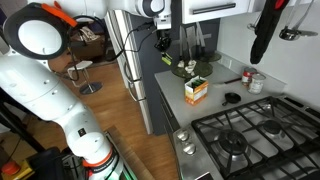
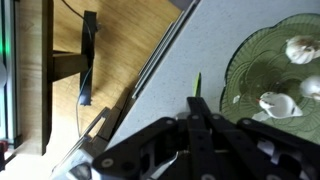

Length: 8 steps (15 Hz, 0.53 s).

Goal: Pick up the green sachet from the open top cabinet and put it in the orange box

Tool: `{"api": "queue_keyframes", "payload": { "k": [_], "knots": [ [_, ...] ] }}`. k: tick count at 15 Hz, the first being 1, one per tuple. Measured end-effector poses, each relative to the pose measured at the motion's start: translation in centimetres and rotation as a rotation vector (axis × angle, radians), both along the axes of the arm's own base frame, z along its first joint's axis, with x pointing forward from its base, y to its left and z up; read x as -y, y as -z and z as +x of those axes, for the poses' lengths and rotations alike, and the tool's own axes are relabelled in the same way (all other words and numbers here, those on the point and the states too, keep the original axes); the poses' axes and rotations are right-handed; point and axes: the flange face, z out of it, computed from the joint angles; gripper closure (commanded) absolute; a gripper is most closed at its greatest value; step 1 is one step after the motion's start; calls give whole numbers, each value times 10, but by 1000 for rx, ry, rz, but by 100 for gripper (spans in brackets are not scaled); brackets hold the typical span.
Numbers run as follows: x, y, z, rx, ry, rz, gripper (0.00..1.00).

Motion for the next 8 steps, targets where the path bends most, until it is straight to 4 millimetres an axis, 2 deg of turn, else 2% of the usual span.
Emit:
{"api": "queue_keyframes", "payload": {
  "k": [4,8],
  "knots": [
    [7,40,5,-58,-32,-155,100],
    [21,62,20,-74,-42,-281,100]
  ]
}}
